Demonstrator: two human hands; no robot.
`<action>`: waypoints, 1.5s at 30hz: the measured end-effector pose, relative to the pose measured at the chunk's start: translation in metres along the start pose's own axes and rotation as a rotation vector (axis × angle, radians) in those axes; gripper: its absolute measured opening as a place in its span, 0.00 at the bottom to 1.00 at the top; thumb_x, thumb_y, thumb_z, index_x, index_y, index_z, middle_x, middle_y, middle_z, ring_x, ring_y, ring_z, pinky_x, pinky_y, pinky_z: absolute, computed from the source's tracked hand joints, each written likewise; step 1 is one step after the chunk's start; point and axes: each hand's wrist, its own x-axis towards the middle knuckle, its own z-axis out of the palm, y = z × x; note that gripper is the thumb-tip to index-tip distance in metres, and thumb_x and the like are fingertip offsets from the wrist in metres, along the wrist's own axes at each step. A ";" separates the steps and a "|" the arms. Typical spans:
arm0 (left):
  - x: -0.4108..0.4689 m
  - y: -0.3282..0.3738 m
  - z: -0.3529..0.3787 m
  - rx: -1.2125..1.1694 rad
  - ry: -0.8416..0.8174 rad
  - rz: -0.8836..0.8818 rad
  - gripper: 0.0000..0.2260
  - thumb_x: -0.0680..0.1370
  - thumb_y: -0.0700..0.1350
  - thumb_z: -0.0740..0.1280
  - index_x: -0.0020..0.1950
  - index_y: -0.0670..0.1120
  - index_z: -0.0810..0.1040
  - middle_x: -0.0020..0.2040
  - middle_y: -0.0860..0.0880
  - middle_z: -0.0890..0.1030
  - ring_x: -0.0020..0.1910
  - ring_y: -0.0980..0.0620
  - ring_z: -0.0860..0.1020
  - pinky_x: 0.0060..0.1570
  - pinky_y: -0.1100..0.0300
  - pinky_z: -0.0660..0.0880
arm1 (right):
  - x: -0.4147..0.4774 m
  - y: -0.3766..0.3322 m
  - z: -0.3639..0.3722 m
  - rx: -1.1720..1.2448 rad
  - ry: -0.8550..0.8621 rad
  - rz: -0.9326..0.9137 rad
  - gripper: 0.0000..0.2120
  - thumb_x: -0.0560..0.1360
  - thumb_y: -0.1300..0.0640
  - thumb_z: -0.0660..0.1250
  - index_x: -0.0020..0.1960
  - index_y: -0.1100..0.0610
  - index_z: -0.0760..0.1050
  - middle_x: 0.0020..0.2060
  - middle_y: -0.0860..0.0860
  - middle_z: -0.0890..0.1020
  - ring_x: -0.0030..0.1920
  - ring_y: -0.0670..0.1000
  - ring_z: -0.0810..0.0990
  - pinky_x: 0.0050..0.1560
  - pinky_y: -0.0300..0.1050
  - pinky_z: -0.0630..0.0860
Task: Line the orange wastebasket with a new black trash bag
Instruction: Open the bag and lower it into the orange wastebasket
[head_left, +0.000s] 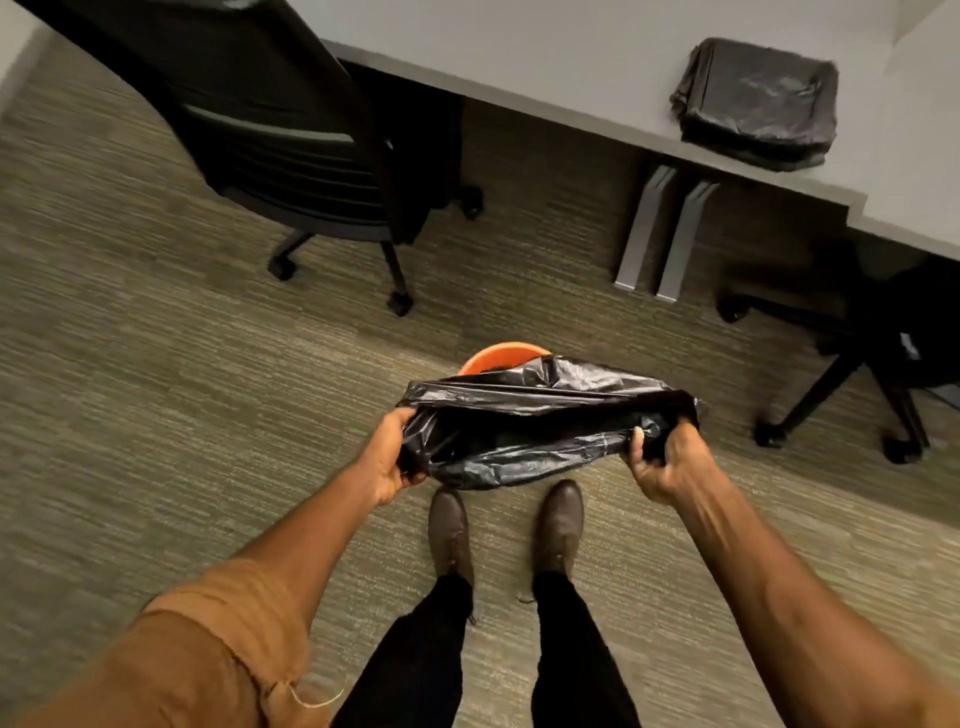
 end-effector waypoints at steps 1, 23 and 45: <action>0.010 -0.005 0.001 0.036 0.006 0.000 0.19 0.83 0.61 0.61 0.45 0.51 0.85 0.36 0.51 0.86 0.37 0.51 0.82 0.32 0.62 0.76 | 0.011 -0.001 0.003 0.012 -0.019 0.017 0.18 0.79 0.40 0.70 0.57 0.54 0.78 0.48 0.52 0.81 0.49 0.50 0.83 0.20 0.39 0.79; 0.239 -0.114 0.004 -0.200 0.310 0.164 0.11 0.89 0.45 0.64 0.59 0.40 0.82 0.51 0.40 0.88 0.34 0.48 0.90 0.29 0.56 0.85 | 0.273 0.032 -0.029 -0.387 -0.245 -0.124 0.21 0.83 0.43 0.60 0.66 0.53 0.81 0.64 0.58 0.85 0.63 0.66 0.83 0.52 0.67 0.84; 0.259 -0.128 0.008 -0.390 0.155 0.029 0.23 0.87 0.60 0.62 0.66 0.43 0.86 0.57 0.39 0.90 0.57 0.37 0.88 0.59 0.39 0.84 | 0.289 0.054 -0.017 -0.140 0.050 0.082 0.15 0.88 0.58 0.56 0.63 0.59 0.81 0.41 0.58 0.89 0.45 0.56 0.87 0.46 0.51 0.84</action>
